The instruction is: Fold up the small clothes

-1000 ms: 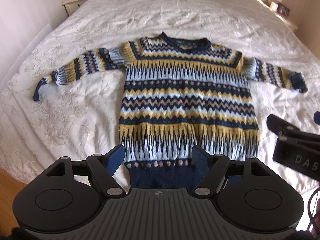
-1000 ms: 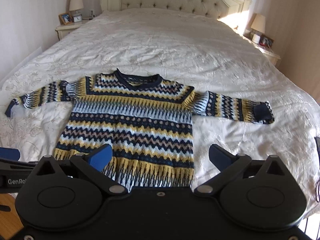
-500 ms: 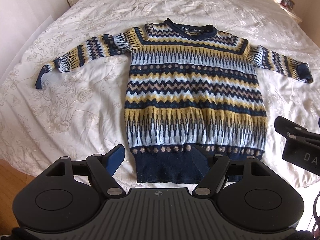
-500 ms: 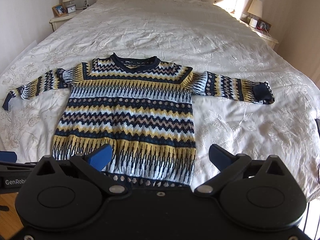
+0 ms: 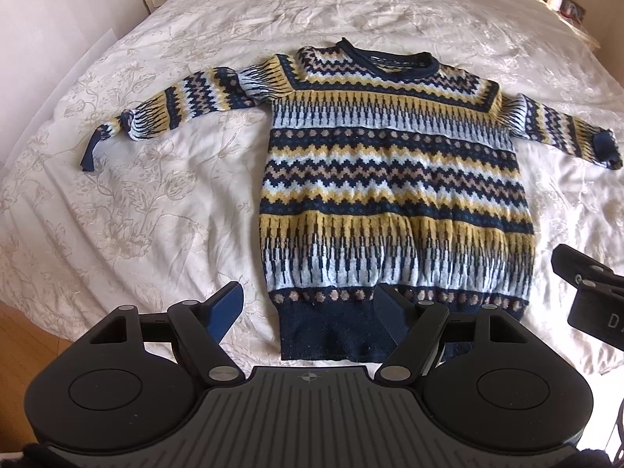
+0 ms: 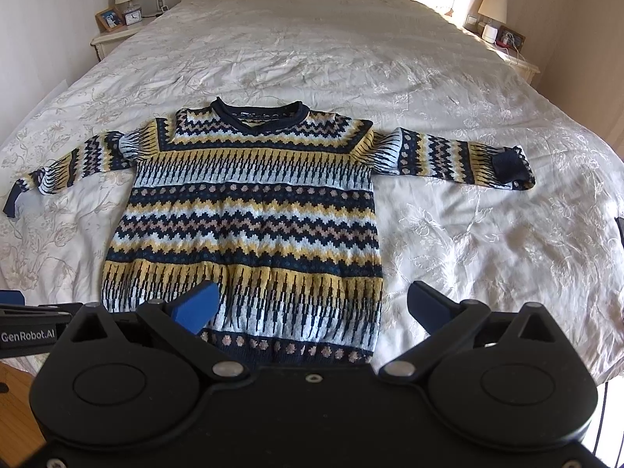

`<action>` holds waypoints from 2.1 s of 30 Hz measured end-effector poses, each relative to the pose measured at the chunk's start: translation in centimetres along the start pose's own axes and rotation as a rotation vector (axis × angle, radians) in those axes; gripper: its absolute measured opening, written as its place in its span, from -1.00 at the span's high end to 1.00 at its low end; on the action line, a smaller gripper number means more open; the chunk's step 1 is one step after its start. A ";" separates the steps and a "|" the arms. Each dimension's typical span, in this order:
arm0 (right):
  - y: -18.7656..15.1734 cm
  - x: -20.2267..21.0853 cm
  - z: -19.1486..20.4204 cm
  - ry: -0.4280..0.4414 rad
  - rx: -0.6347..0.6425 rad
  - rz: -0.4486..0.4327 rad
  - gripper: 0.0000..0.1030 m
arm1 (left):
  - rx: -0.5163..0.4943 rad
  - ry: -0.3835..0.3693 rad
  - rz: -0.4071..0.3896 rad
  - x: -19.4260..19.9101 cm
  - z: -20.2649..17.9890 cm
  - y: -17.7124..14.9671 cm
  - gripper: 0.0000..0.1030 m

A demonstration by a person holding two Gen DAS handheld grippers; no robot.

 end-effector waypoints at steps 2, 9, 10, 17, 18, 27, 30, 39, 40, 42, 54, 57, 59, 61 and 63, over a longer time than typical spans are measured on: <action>0.0 -0.1 0.0 0.000 0.000 -0.001 -0.98 | 0.005 0.003 0.004 -0.1 0.1 0.1 -0.42; 0.1 -0.2 0.2 0.002 -0.001 -0.001 -0.98 | -0.001 0.012 0.004 -0.4 0.2 0.4 -0.42; 0.2 -0.3 0.3 0.001 -0.001 -0.001 -0.98 | -0.001 0.012 0.004 -0.4 0.2 0.5 -0.42; 0.6 -0.4 0.3 0.000 -0.001 0.000 -0.98 | 0.002 0.004 0.007 -0.6 0.3 0.6 -0.42; 0.8 -0.4 0.3 0.001 -0.002 0.002 -0.98 | 0.002 0.004 0.007 -0.6 0.3 0.6 -0.42; 0.7 -0.4 0.5 0.008 0.002 0.006 -0.98 | 0.003 0.007 0.006 -0.6 0.4 0.7 -0.42; 0.7 -0.4 0.5 0.009 0.002 0.006 -0.98 | 0.004 0.005 0.006 -0.6 0.4 0.7 -0.42; 1.0 -0.2 0.9 0.002 0.000 0.003 -0.98 | 0.000 -0.004 0.002 -0.5 0.7 0.8 -0.42; 1.0 -0.2 1.0 0.002 0.000 0.002 -0.98 | -0.001 -0.005 0.001 -0.5 0.7 0.9 -0.42; 1.1 -0.2 1.1 0.002 0.002 0.001 -0.98 | -0.001 -0.008 0.001 -0.6 0.7 0.9 -0.42; 1.7 -0.6 1.9 -0.081 0.098 0.027 -0.98 | 0.041 -0.093 0.021 -1.3 0.6 2.3 -0.28; 2.0 -1.0 0.4 -0.040 0.044 0.031 -0.97 | 0.073 -0.138 0.025 -1.6 0.5 2.8 -0.11; 2.5 -1.1 -0.8 -0.039 0.005 -0.006 -0.97 | 0.055 -0.136 0.000 -1.6 0.0 3.4 -0.11; 2.9 -1.7 -1.9 -0.072 -0.008 -0.035 -0.97 | 0.021 -0.103 -0.038 -1.5 -1.0 4.0 -0.11; 3.4 -2.8 -2.9 -0.110 0.012 -0.045 -0.97 | -0.025 -0.096 -0.086 -1.5 -2.2 4.9 -0.11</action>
Point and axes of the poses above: each gripper's, at about its wrist camera, not at the fingertips, and x roughly against the way its jaws point, z to its left, y to its top, the point moved 3 cm from there along -x, roughly the way its jaws point, and after that the axes turned 11 degrees about -y, right-handed, at the moved point
